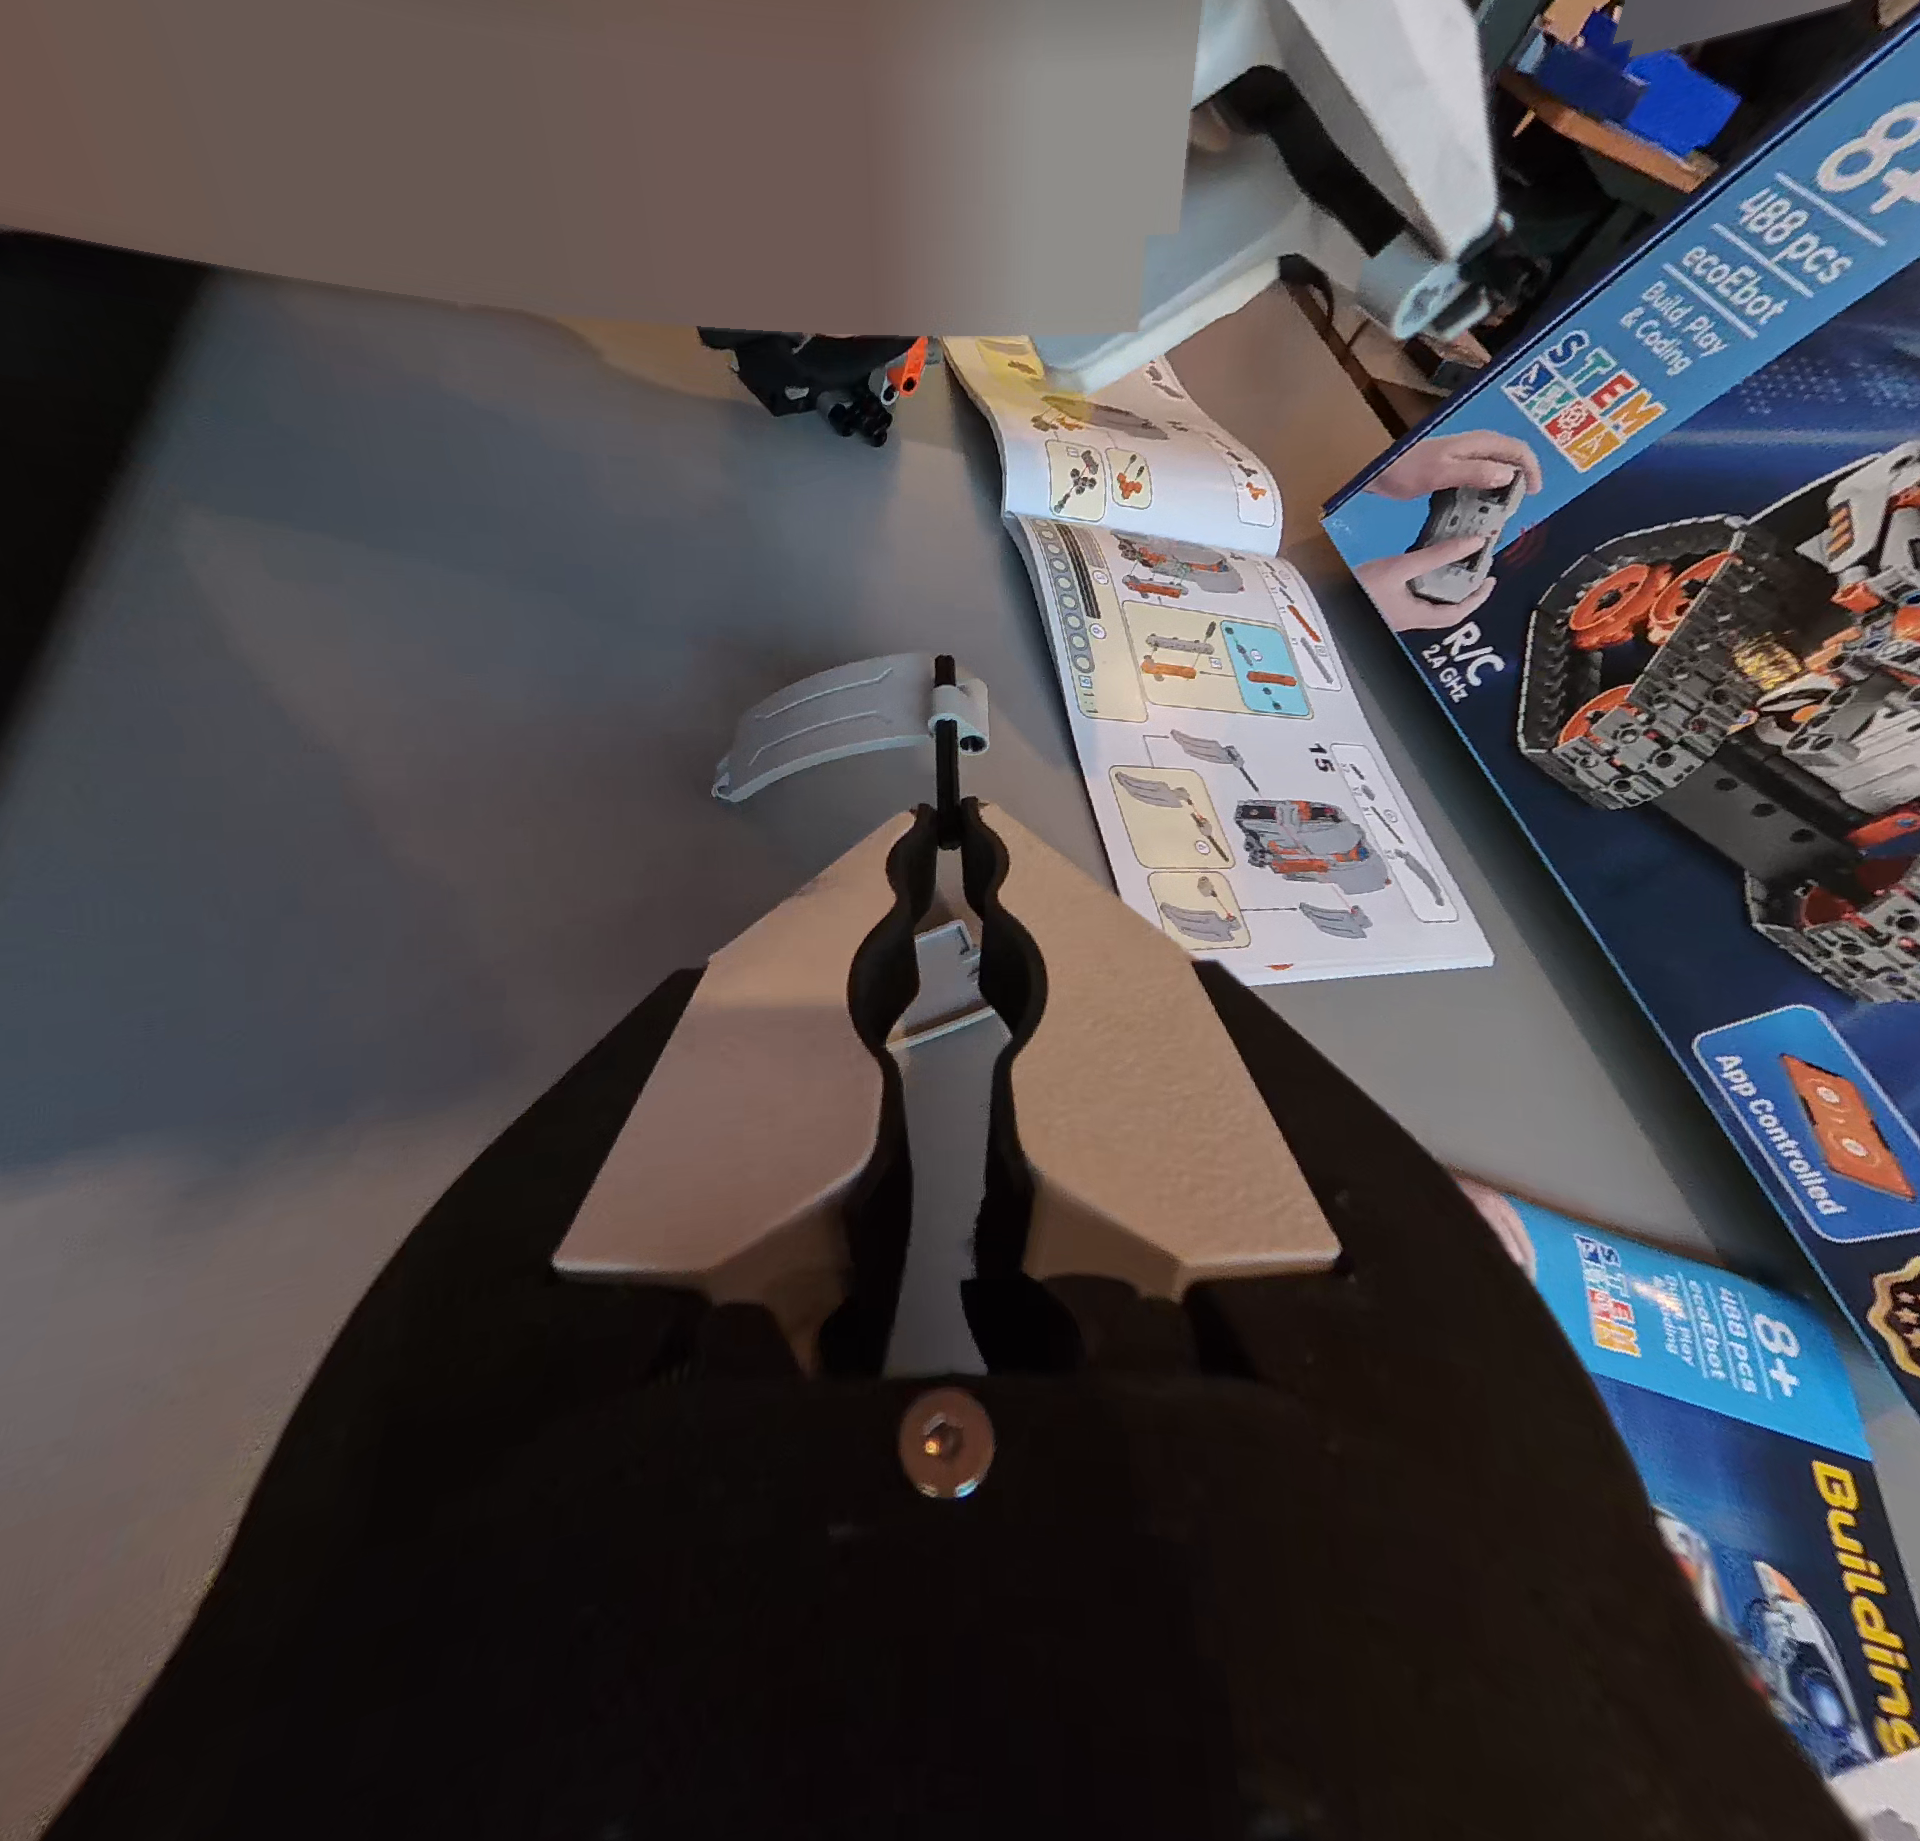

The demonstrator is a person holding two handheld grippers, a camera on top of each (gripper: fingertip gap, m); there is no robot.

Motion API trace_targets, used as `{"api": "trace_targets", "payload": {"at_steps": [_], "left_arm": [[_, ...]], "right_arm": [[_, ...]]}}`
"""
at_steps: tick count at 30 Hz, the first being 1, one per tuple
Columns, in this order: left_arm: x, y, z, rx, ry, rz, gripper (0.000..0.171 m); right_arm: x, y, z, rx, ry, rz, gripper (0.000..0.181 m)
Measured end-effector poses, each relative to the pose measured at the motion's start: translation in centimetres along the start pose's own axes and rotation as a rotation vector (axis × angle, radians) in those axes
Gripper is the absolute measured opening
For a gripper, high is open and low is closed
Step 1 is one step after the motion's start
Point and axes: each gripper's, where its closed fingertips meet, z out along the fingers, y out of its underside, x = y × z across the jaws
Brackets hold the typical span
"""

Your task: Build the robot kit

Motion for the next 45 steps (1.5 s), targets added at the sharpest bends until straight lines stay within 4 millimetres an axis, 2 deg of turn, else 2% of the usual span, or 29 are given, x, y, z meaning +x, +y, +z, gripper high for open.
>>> {"api": "trace_targets", "payload": {"at_steps": [7,14,17,22,25,30,33,42,45], "left_arm": [[0.1,-0.4,-0.3,0.021,0.005,-0.004,0.005],[0.2,-0.5,-0.3,0.027,0.011,-0.008,0.005],[0.2,-0.5,-0.3,0.026,0.012,-0.012,0.005],[0.3,-0.6,-0.5,0.032,0.011,-0.011,0.005],[0.4,-0.9,-0.7,0.046,0.012,-0.013,0.005],[0.8,-1.3,-0.8,0.066,0.033,-0.031,0.004],[0.8,-1.3,-0.8,0.068,0.036,-0.036,0.005],[0.7,-1.3,-0.8,0.070,0.045,-0.060,0.005],[0.7,-1.2,-0.8,0.066,0.046,-0.064,0.005]], "right_arm": [[-0.4,-0.6,0.1,0.009,0.076,-0.220,0.002],[-2.6,-2.4,-0.2,0.068,0.122,-0.545,0.003],[-3.0,-2.6,-0.2,0.071,0.142,-0.615,0.003],[-3.0,-2.4,0.0,0.071,0.128,-0.583,0.003],[-2.5,-1.4,0.5,0.041,0.103,-0.498,0.003],[-2.9,0.2,1.9,0.008,-0.013,-0.341,0.003],[-3.3,0.8,2.4,-0.026,-0.047,-0.330,0.003],[-4.1,0.9,2.4,-0.042,-0.096,-0.318,0.006],[-3.5,0.4,1.7,-0.021,-0.088,-0.299,0.009]]}}
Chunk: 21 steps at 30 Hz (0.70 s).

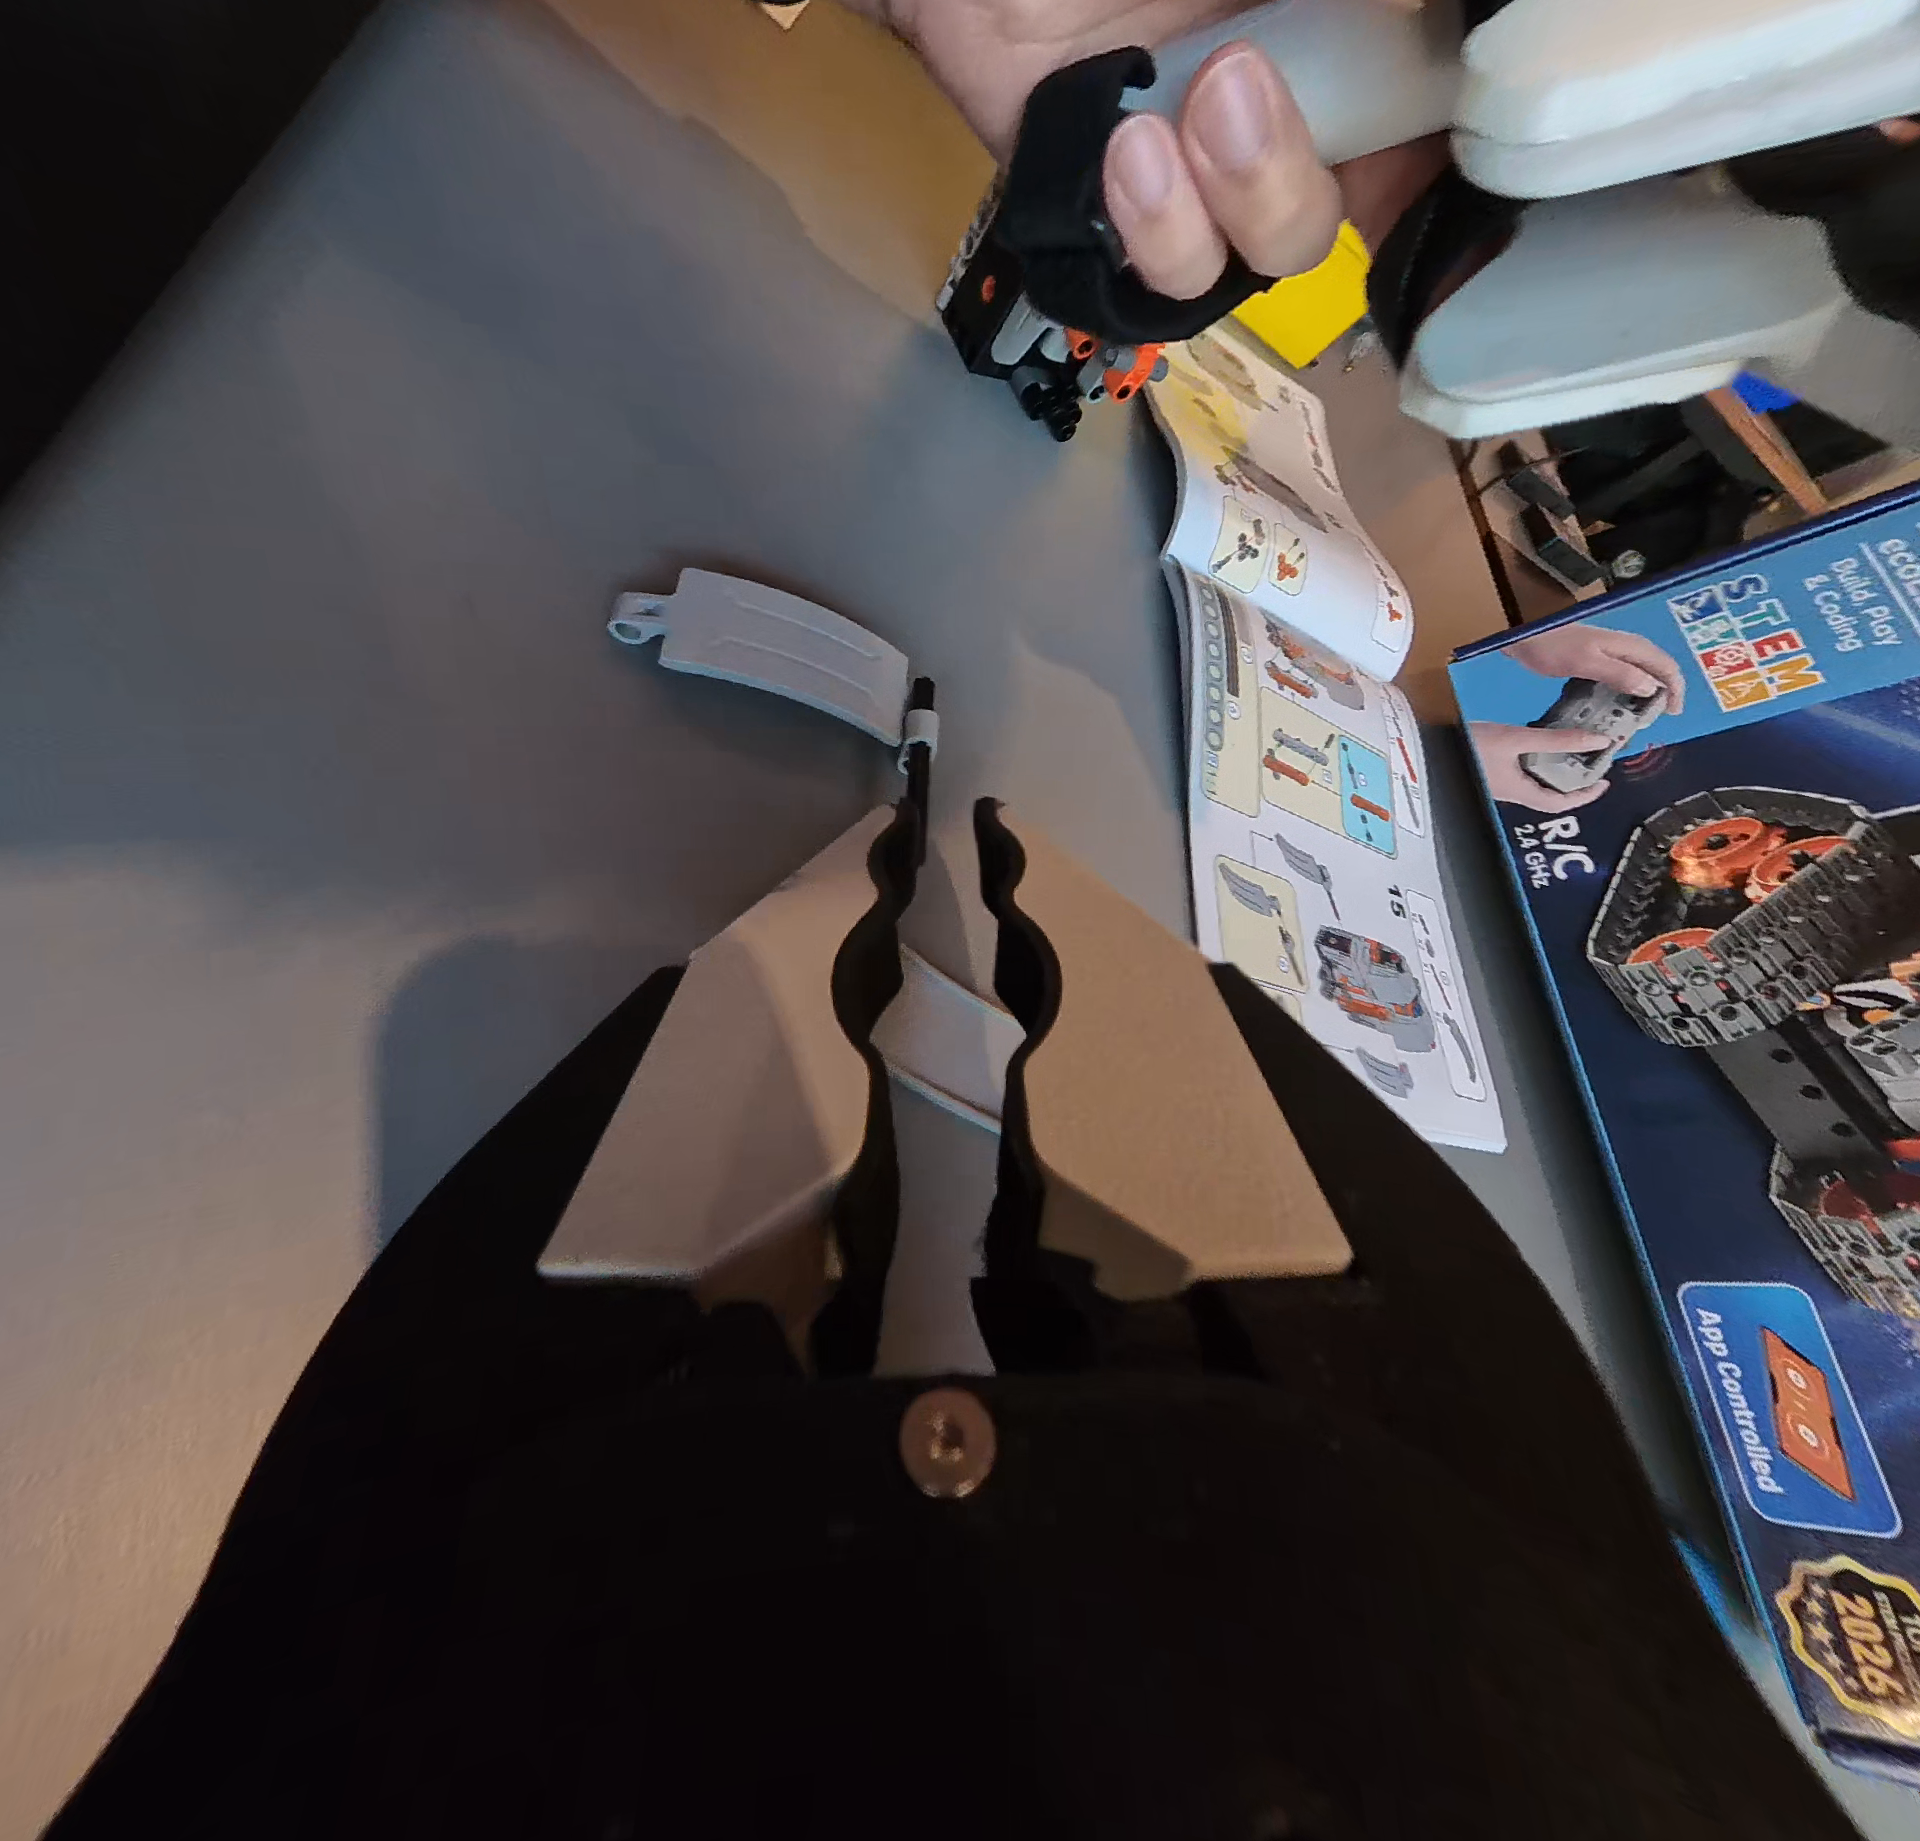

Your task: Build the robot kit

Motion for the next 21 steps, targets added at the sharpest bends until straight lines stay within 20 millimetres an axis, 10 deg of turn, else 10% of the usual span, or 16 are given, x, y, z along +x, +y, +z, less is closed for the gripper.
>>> {"api": "trace_targets", "payload": {"at_steps": [21], "left_arm": [[0.1,0.3,0.2,-0.007,0.017,-0.017,0.004]], "right_arm": [[-1.2,2.6,-3.3,-0.020,-0.230,0.255,0.018]]}}
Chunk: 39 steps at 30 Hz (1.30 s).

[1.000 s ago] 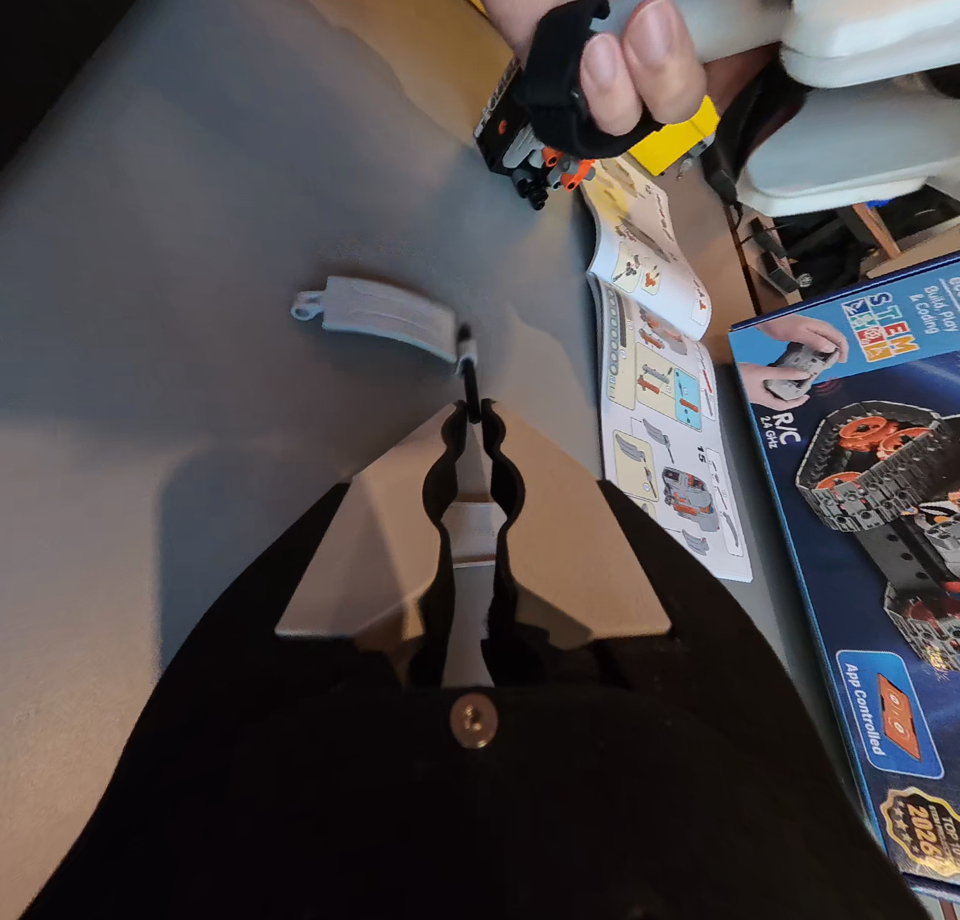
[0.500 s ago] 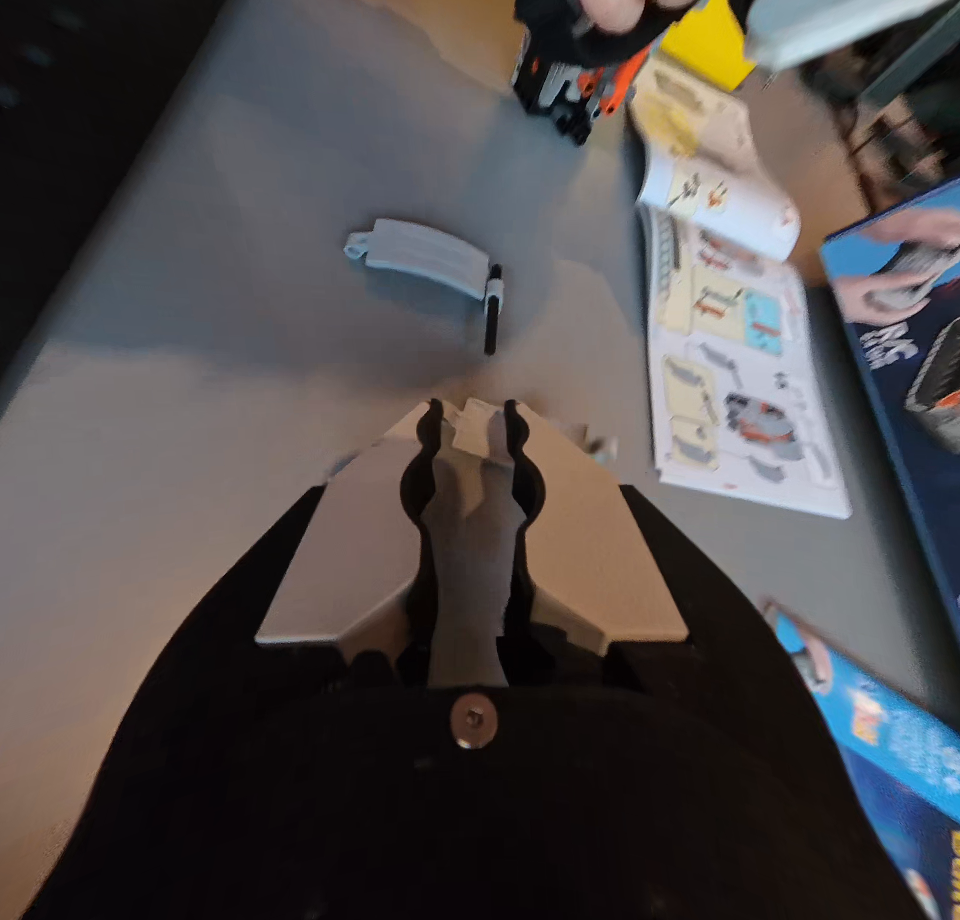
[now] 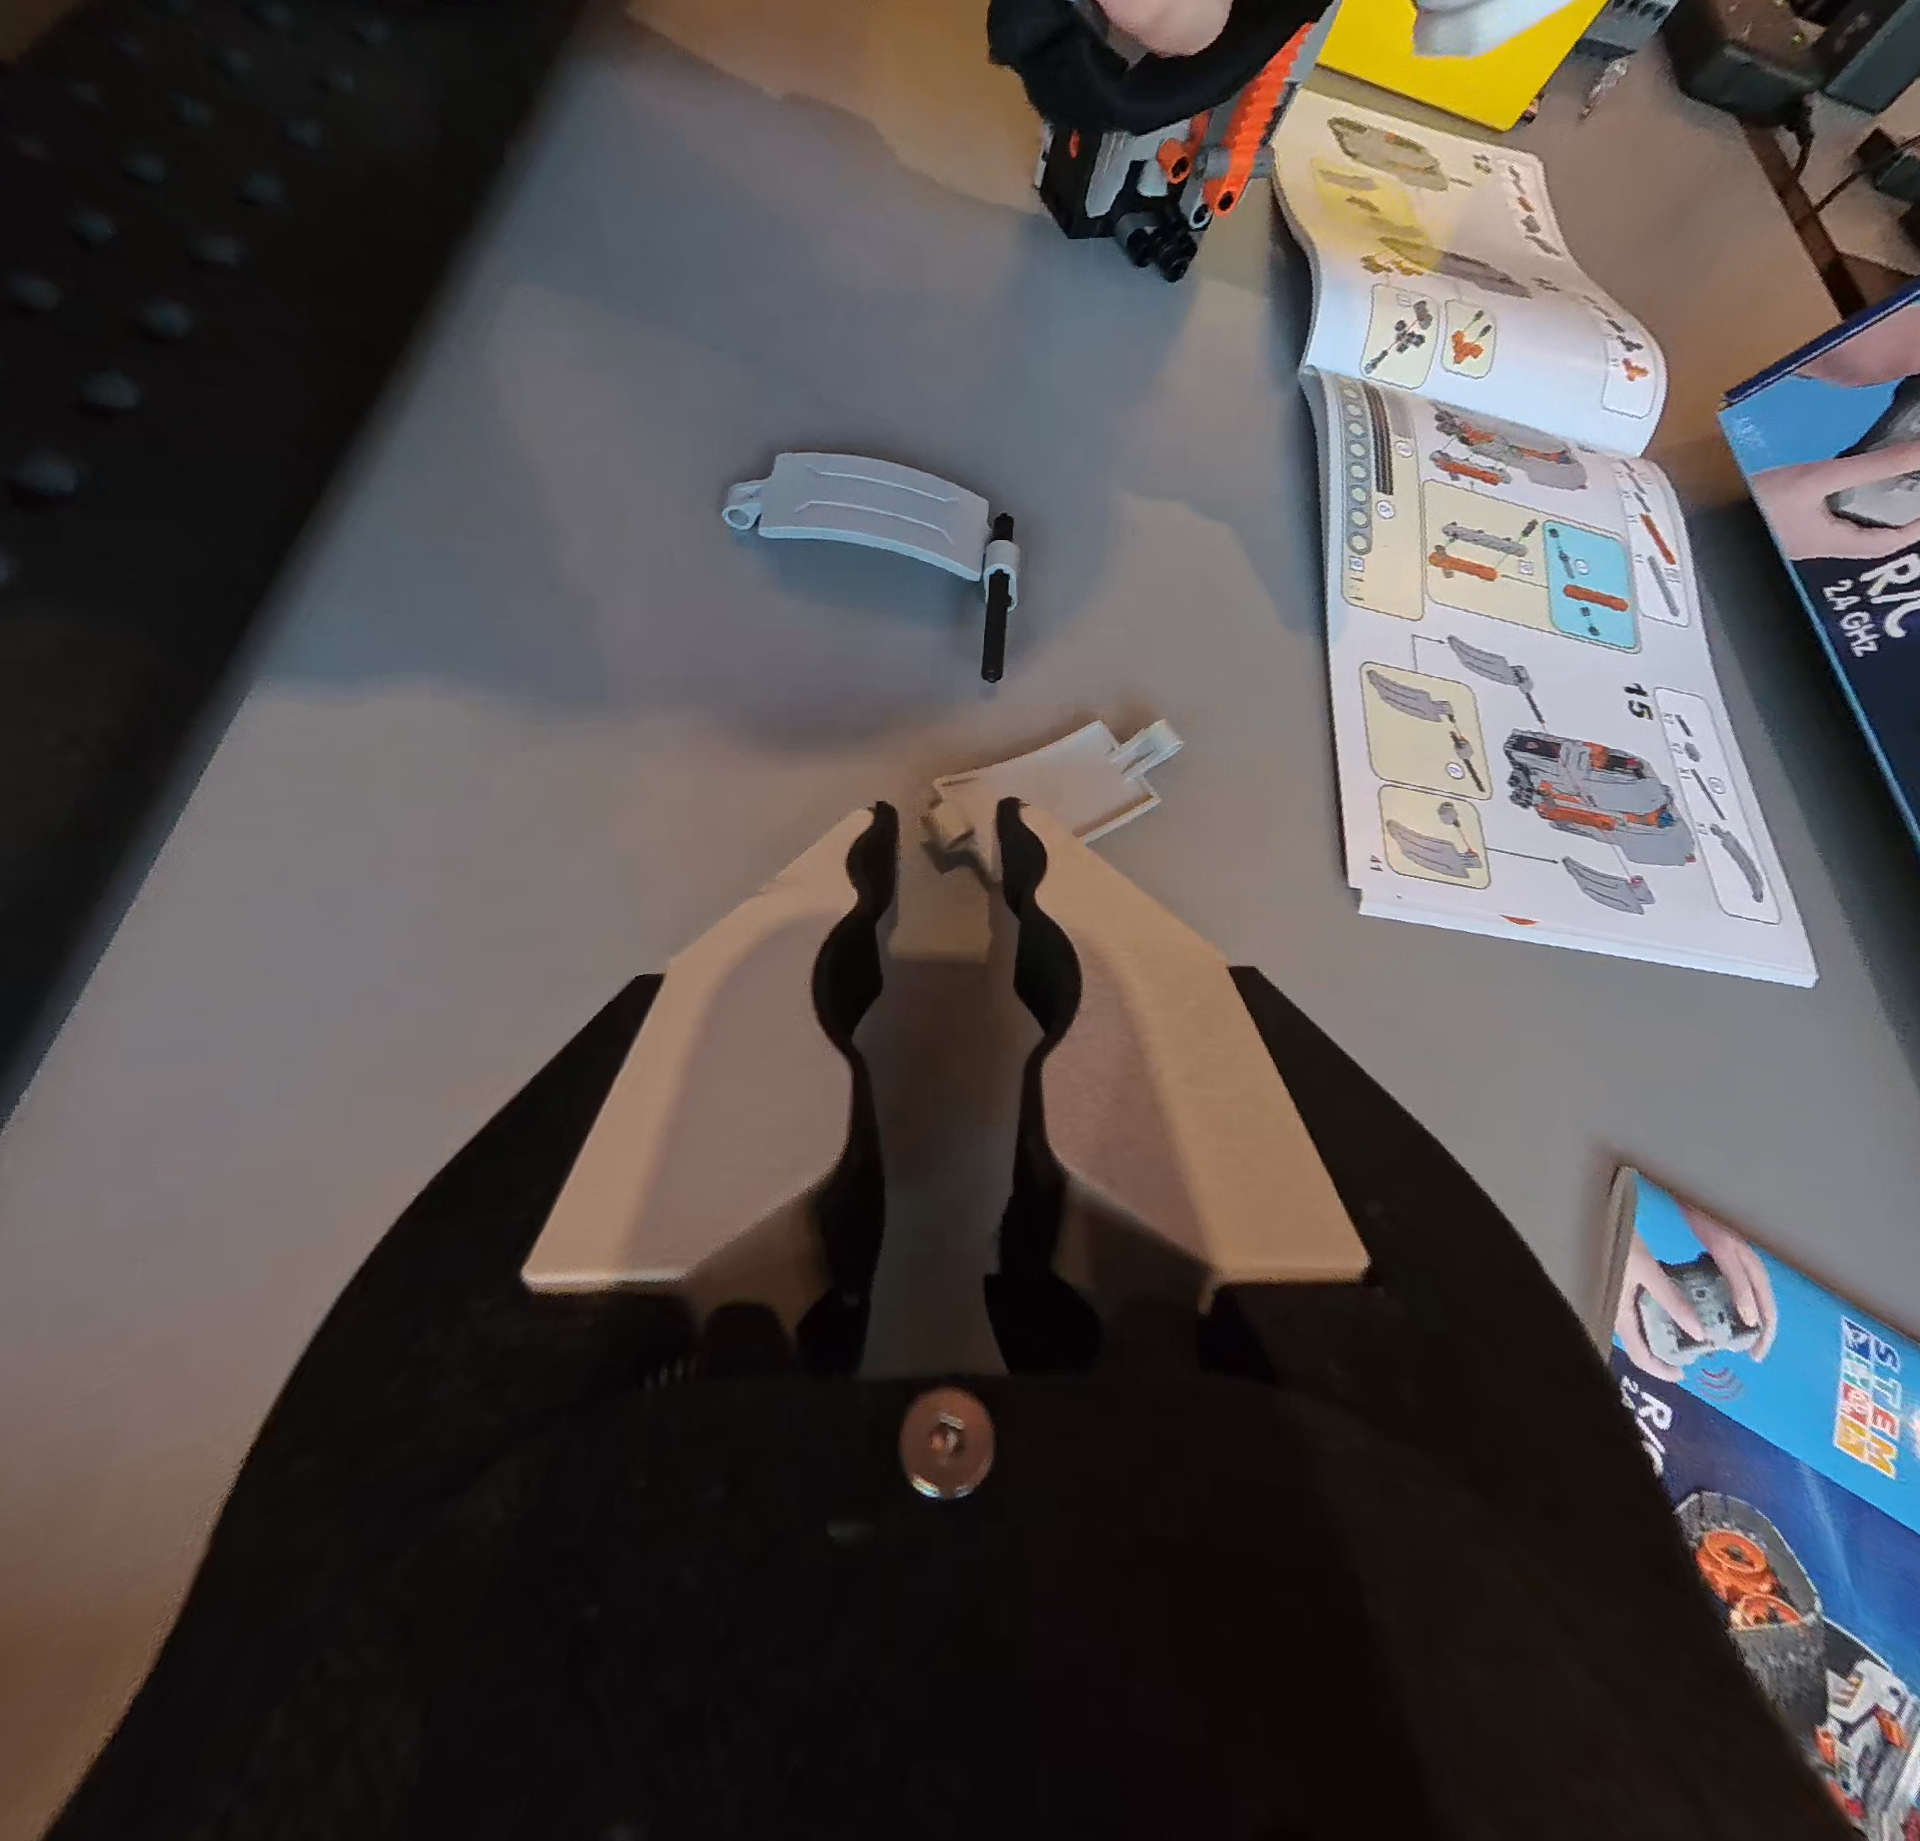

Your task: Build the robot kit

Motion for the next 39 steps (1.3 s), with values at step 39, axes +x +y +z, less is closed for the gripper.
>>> {"api": "trace_targets", "payload": {"at_steps": [39], "left_arm": [[0.0,0.5,0.4,-0.023,0.013,-0.019,0.004]], "right_arm": [[-0.8,0.1,1.2,-0.054,-0.013,-0.033,0.025]]}}
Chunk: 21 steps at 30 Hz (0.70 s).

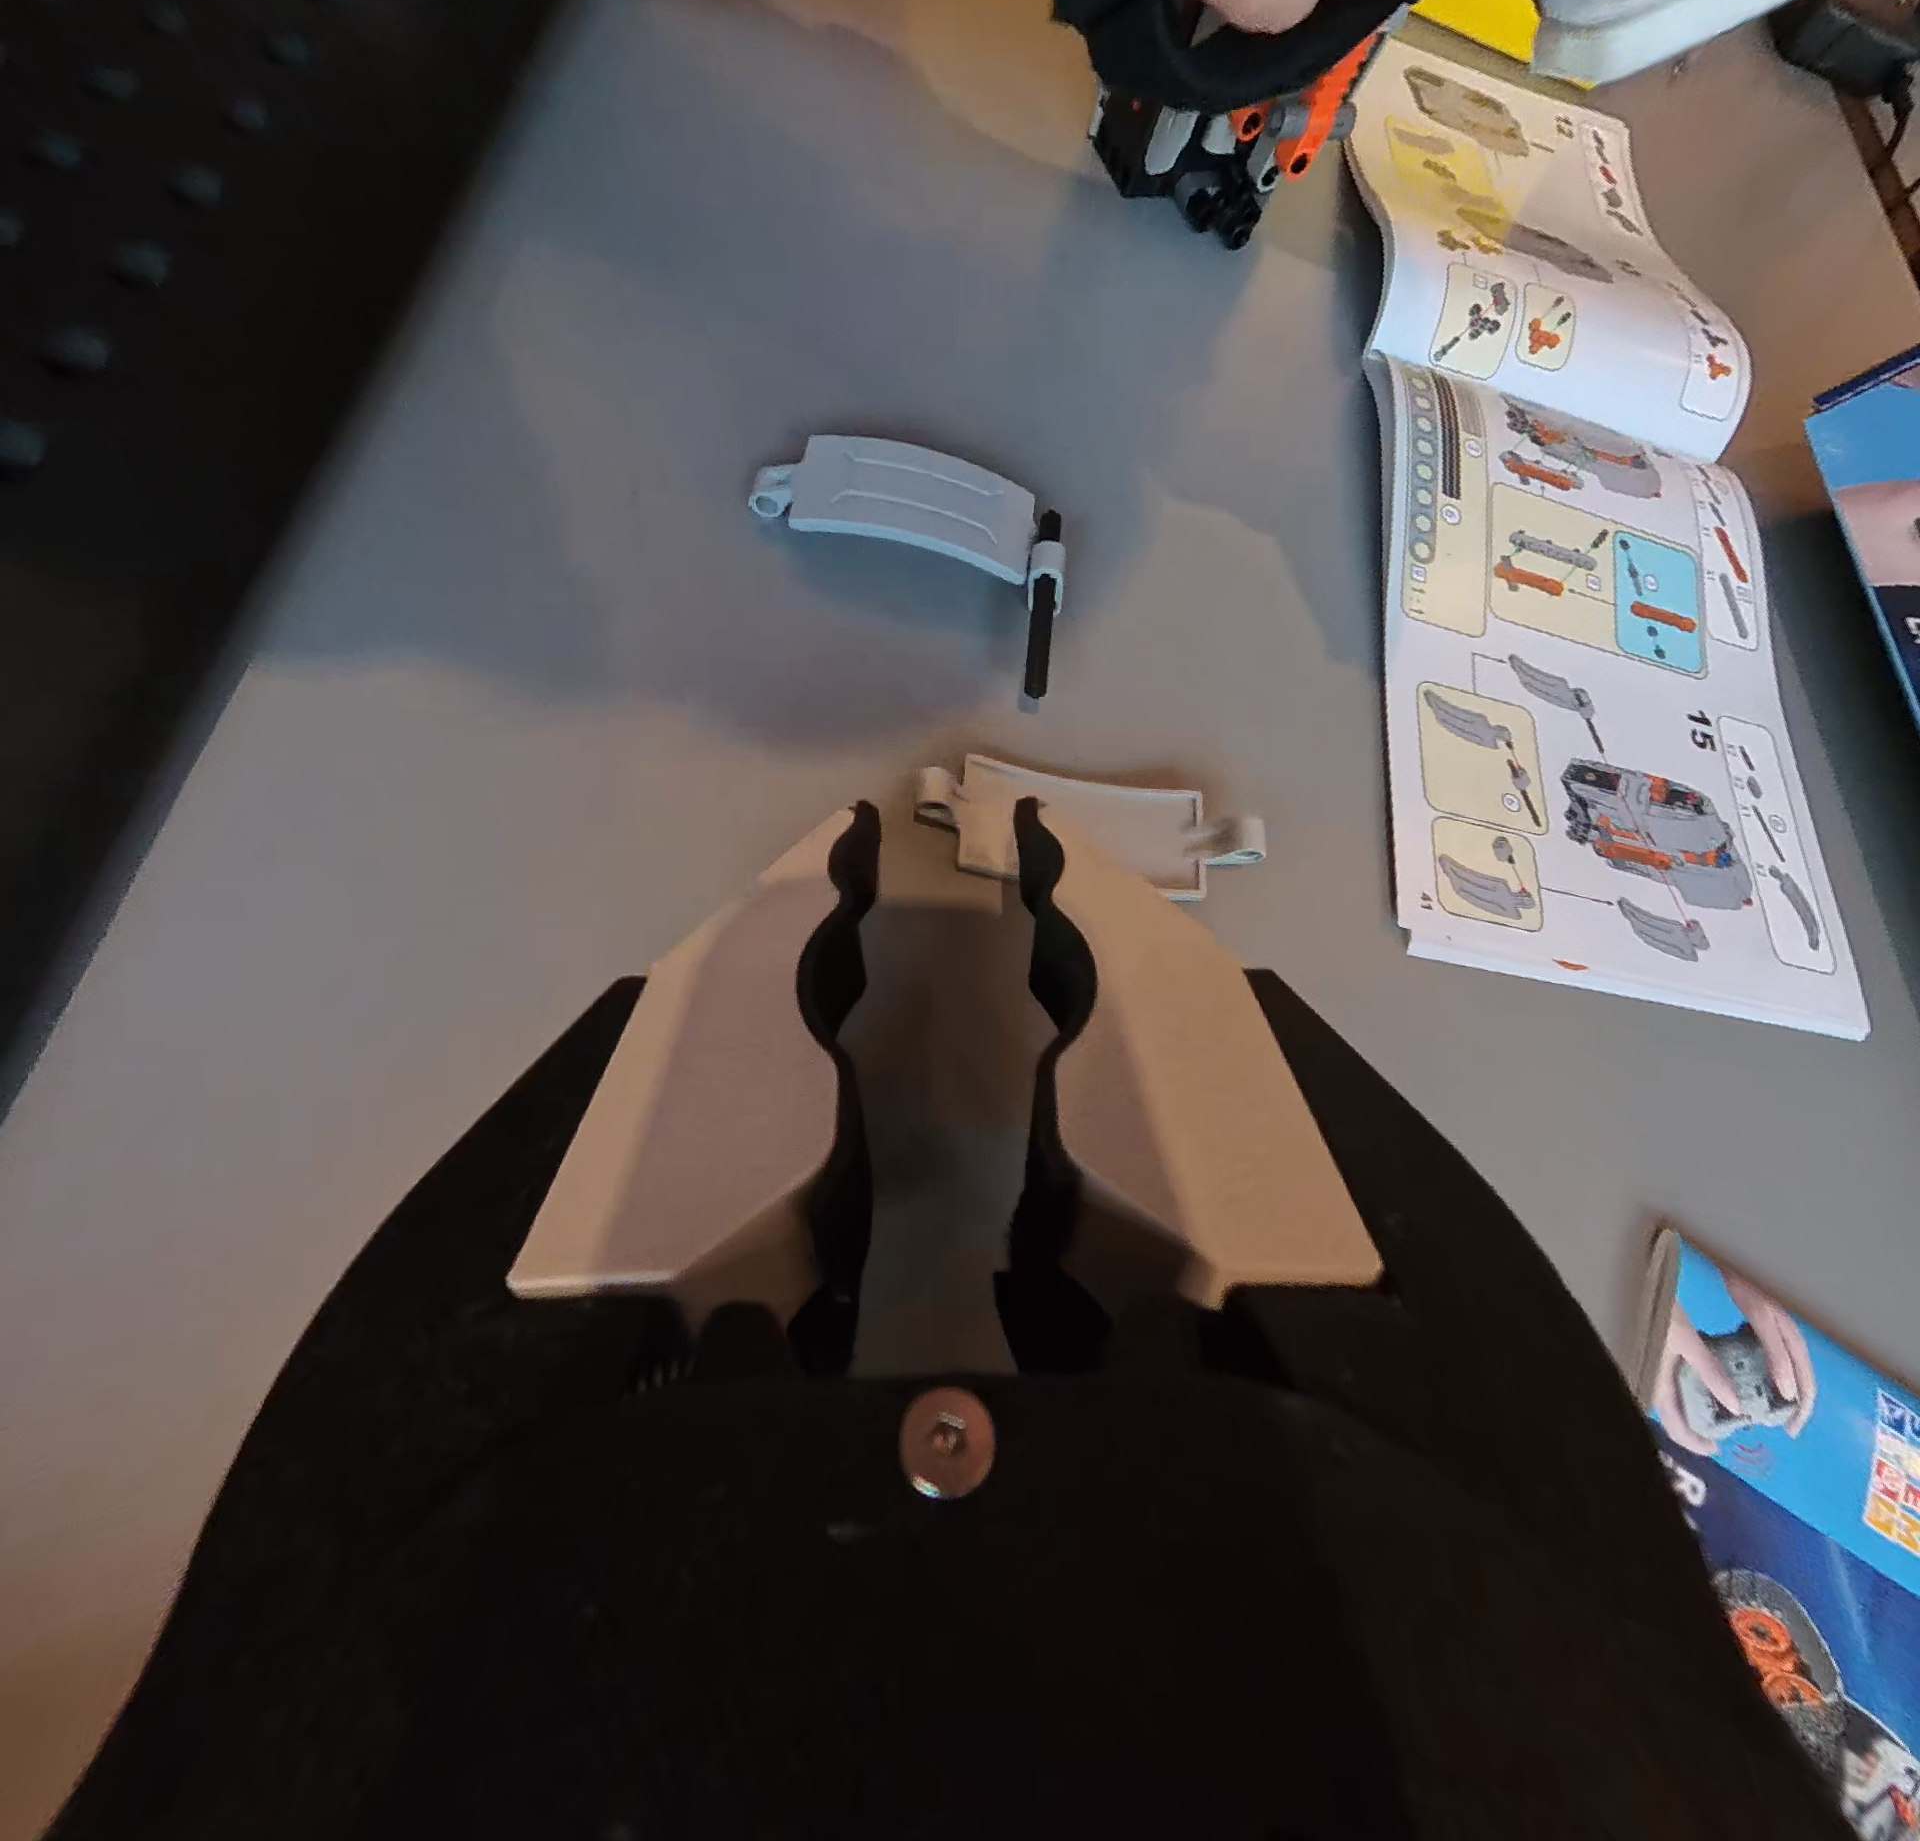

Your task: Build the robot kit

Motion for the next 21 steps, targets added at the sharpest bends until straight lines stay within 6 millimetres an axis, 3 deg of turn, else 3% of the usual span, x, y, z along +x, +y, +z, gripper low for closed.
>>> {"api": "trace_targets", "payload": {"at_steps": [21], "left_arm": [[0.00,0.07,0.00,-0.005,-0.003,0.003,0.004]], "right_arm": [[0.12,-0.12,0.32,-0.008,0.024,-0.011,0.016]]}}
